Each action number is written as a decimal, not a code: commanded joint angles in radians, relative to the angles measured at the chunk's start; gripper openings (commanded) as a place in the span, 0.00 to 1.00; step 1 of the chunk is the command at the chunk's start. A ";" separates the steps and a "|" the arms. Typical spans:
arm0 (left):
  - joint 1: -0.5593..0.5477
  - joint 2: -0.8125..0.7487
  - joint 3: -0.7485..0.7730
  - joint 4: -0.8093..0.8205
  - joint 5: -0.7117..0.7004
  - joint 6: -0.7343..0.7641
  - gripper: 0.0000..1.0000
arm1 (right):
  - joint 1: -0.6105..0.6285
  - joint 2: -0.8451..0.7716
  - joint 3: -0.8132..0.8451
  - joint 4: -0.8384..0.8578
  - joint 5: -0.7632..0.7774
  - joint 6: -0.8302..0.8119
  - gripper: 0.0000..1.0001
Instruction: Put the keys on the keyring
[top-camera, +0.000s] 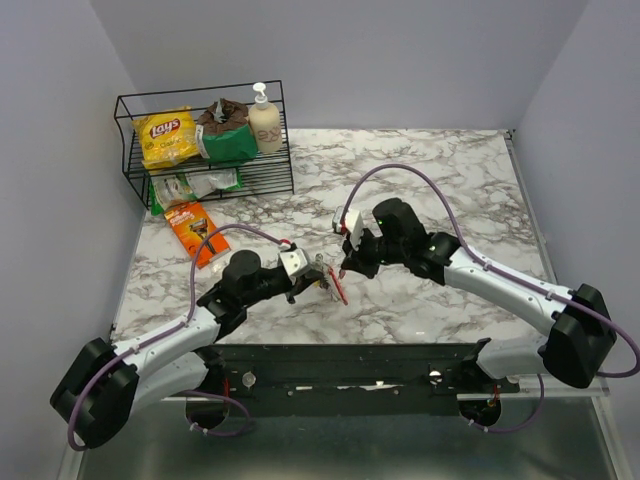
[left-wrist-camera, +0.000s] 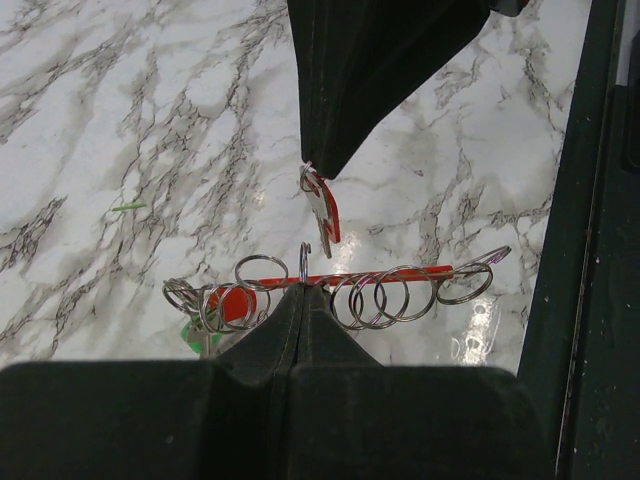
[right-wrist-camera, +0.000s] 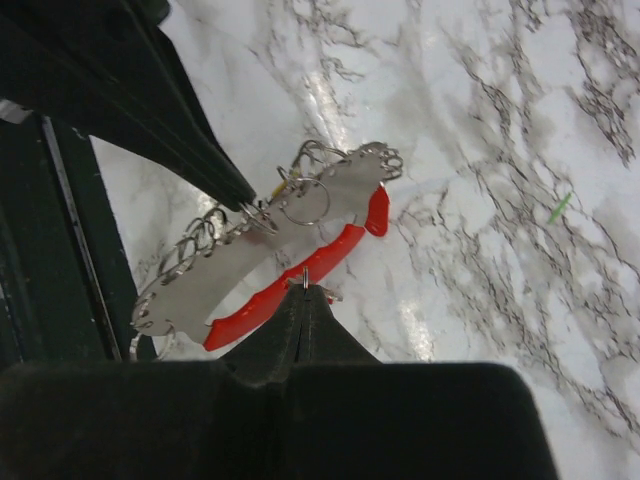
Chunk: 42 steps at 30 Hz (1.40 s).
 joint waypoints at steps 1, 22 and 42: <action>-0.005 0.015 0.039 0.027 0.029 -0.018 0.00 | -0.003 -0.040 -0.036 0.084 -0.143 -0.012 0.01; -0.006 0.039 0.078 -0.015 0.007 -0.039 0.00 | -0.003 0.043 -0.003 0.125 -0.189 0.013 0.01; -0.006 0.026 0.073 -0.010 0.010 -0.038 0.00 | -0.003 0.081 0.022 0.107 -0.122 0.020 0.01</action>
